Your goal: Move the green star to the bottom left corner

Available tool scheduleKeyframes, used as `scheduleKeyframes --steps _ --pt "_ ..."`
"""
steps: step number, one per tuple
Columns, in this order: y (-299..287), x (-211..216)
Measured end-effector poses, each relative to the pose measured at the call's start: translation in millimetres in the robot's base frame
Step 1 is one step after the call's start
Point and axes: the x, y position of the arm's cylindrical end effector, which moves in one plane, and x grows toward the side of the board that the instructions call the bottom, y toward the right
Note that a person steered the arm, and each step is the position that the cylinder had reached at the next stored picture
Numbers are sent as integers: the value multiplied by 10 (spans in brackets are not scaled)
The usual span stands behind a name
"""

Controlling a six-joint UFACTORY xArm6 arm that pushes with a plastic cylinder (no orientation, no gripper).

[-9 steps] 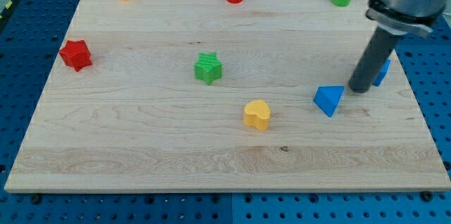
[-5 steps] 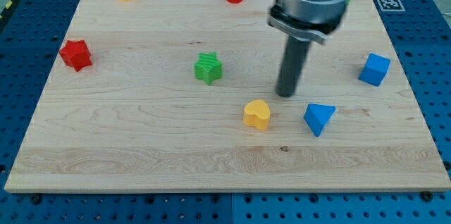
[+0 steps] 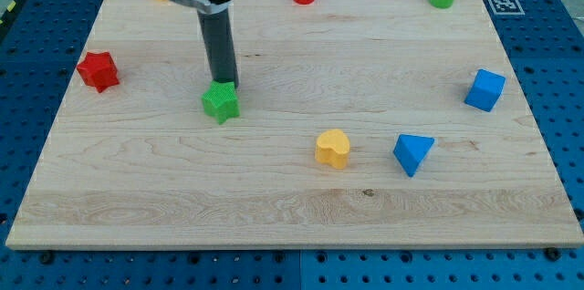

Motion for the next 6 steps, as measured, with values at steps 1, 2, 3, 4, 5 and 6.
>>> scheduleKeyframes --steps 1,2,3,4,5,6 --pt "-9 322" --pt "19 446" --pt "60 594" --pt "144 703" --pt "221 807" --pt "222 883"
